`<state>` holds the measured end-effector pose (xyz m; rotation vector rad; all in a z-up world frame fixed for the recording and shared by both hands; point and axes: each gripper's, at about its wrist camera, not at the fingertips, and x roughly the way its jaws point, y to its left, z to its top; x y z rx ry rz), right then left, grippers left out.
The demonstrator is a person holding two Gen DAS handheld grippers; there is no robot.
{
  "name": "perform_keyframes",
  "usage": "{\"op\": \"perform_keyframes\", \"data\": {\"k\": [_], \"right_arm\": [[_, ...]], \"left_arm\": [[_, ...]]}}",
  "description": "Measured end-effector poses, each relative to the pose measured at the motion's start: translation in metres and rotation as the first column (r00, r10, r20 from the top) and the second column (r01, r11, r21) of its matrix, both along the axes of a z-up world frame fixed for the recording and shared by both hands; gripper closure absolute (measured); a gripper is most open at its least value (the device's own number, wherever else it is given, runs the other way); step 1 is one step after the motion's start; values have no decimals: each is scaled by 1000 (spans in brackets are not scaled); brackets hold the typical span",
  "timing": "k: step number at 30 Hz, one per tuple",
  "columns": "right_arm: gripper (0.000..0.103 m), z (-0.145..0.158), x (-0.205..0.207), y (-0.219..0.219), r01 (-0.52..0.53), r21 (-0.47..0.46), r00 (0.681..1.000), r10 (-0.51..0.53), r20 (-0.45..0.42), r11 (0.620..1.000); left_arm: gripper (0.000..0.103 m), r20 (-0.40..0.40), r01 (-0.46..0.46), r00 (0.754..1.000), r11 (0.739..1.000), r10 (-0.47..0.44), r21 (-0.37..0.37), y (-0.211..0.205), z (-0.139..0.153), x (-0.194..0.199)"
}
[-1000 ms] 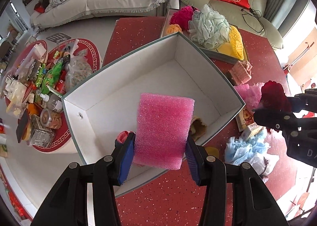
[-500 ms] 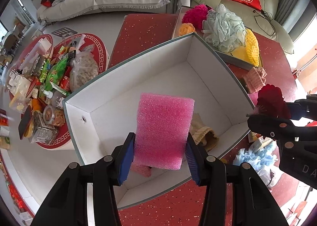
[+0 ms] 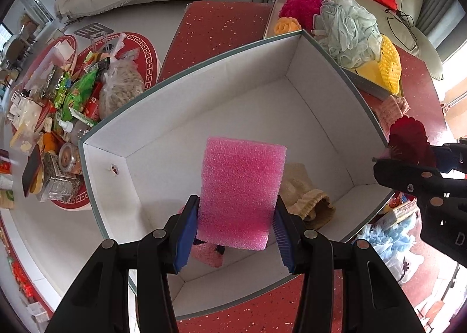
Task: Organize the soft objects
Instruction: 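Carry the foam block and rose with both tools over the box, then open both tools to drop the foam block and rose into the box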
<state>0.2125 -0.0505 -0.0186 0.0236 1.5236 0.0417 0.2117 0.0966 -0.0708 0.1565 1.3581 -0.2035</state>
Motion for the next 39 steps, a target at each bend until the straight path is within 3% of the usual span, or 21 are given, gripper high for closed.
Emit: {"op": "perform_keyframes", "data": {"k": [9,16,18,19,20,22,23,24,26,27,33,36,39], "right_arm": [[65,-15,4,-3,27,7,999,-27,-29,1000],[63,-18,5,13,-8,30,1000,9,-20,1000],[59,-18,4,15,-16,48,1000,17,-18,999],[54,-18,3,16,-18,50,1000,18,-16,999],[49,-18,2,17,-18,52,1000,19,-12,998],[26,-17,0,17,-14,69,1000,15,-10,997],[23,-17,0,17,-12,74,1000,13,-10,997],[22,-16,-1,17,-9,78,1000,9,-6,997],[19,-15,-3,15,-2,72,1000,2,-4,997],[15,-15,-4,15,2,69,1000,-2,-2,998],[15,-7,-20,0,18,58,999,-19,26,998],[15,-6,-34,-13,54,69,998,-55,21,996],[15,-5,-52,-30,84,72,996,-85,12,994]], "left_arm": [[53,-45,-40,998,999,41,12,8,-16,4],[52,-55,-82,995,996,83,17,20,-21,6],[32,-57,-91,994,996,91,13,22,-21,5],[16,-57,-96,994,995,97,21,24,-21,4],[14,-57,-100,993,995,102,27,25,-22,3],[14,-57,-113,992,993,115,28,28,-22,1],[14,-74,-122,990,992,123,25,29,-24,1],[14,-87,-130,987,991,131,19,31,-26,1],[0,-92,-142,985,990,144,20,34,-28,-1],[0,-83,-146,985,988,149,42,34,-29,-2],[0,-99,-142,984,988,148,69,34,-34,-11],[0,-123,-152,980,987,158,52,35,-36,-19],[0,-100,-131,986,990,135,43,30,-30,-34]]}}
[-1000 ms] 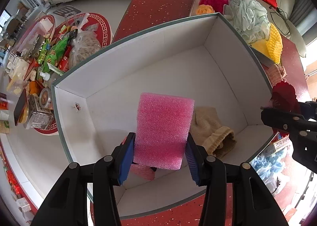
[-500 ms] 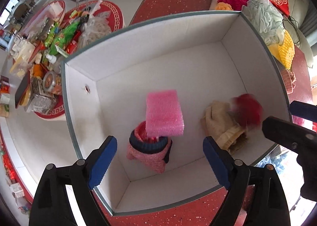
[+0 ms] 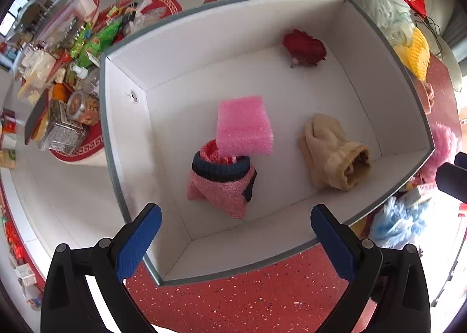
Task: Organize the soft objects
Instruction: 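Open both tools to drop the foam block and rose into the box, then move the left tool to the yellow round sponge while the right tool approaches the white ribbon-tied bundle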
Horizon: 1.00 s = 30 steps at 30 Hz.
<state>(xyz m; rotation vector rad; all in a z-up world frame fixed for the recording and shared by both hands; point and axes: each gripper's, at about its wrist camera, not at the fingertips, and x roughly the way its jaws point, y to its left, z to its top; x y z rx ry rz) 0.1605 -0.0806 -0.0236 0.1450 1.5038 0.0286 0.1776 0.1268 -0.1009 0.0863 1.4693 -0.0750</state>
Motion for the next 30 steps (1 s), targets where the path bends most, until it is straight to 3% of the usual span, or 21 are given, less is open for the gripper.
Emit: {"op": "perform_keyframes", "data": {"k": [13,18,22,25,30], "right_arm": [[15,-18,-103,-77,163,1,984,-162,-72,987],[15,-32,-136,-102,250,16,963,-247,-106,968],[15,-42,-158,-118,298,15,947,-293,-134,954],[15,-47,-168,-128,319,18,938,-314,-145,947],[15,-60,-173,-131,303,11,941,-298,-161,953]], "left_arm": [[0,69,129,989,992,-129,10,-38,35,-49],[0,66,211,976,977,-208,-41,-65,41,-71],[0,-48,247,966,963,-253,-103,-93,15,-92],[0,-131,193,969,974,-209,-122,-98,-16,-96],[0,-153,134,977,986,-148,-97,-101,-45,-82]]}}
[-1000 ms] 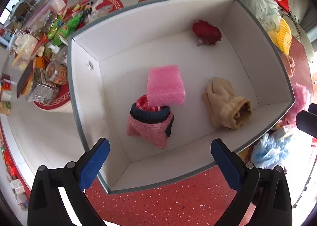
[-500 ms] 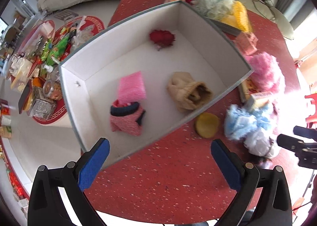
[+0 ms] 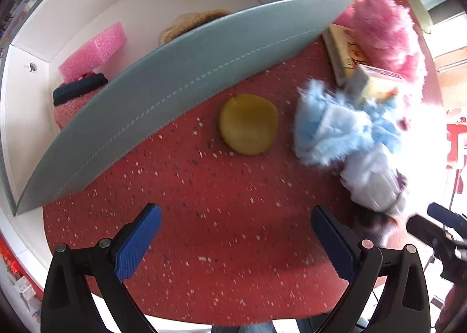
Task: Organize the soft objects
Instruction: 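Move the left tool to the yellow round sponge while the right tool approaches the white ribbon-tied bundle, then close the left tool on the yellow sponge while the right tool grasps the white bundle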
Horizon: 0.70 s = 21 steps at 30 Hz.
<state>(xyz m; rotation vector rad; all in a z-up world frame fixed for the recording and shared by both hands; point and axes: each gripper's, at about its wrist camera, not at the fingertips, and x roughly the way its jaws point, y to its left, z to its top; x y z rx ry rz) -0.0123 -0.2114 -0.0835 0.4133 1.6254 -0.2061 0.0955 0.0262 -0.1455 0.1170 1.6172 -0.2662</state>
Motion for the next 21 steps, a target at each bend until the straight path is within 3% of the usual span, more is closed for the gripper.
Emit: {"op": "perform_keyframes", "data": {"k": [5,11,21], "right_arm": [[15,-9,18,13,-112,-26,994,113,12,993],[15,-29,45,42,-306,-82,952,306,-13,949],[15,-52,58,73,-391,-57,920,391,-17,919]], "left_arm": [[0,28,-28,999,999,27,40,-5,-13,19],[0,61,-46,997,996,41,79,-13,-28,39],[0,88,-69,994,994,62,85,-17,-42,60]]}}
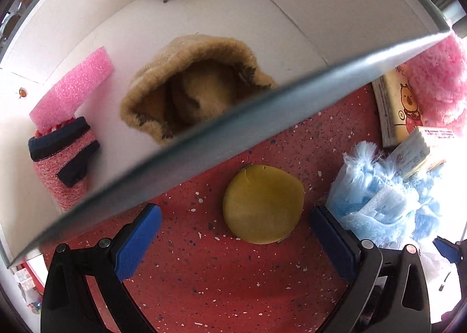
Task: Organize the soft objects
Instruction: 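Close the left tool on the yellow sponge while the right tool grasps the white bundle, then lift and carry the yellow sponge and white bundle with both tools over the box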
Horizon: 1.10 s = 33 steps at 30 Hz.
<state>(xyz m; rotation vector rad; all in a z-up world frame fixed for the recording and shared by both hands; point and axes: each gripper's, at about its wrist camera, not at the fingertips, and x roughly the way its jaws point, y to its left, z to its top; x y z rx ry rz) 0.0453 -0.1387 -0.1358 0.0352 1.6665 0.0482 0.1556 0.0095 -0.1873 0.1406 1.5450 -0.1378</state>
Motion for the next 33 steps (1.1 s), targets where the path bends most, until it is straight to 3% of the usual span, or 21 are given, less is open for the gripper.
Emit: {"op": "perform_keyframes", "data": {"k": [3,6,10,17,18,24,33], "right_arm": [[16,-11,0,13,-1,11,1000,1,-10,1000],[36,-13,-4,19,5,41,1000,-5,-16,999],[40,-3,-19,23,18,40,1000,-17,-16,999],[40,15,-48,0,146,102,989,-147,0,984],[40,18,-51,-1,160,107,987,-161,3,981],[40,29,-71,-9,241,119,970,-244,17,963],[40,34,-98,-11,321,134,946,-324,4,938]], "left_arm": [[0,-8,-36,999,999,36,-30,3,-2,1],[0,-30,-32,999,999,32,-19,1,-2,4],[3,-26,-6,1000,1000,6,0,-6,0,11],[50,19,98,995,995,-97,-35,-26,17,3],[53,19,115,993,993,-114,-34,-29,19,3],[53,-29,147,989,988,-148,-44,-28,22,-3],[53,-54,214,974,974,-218,-73,-11,44,-46]]}}
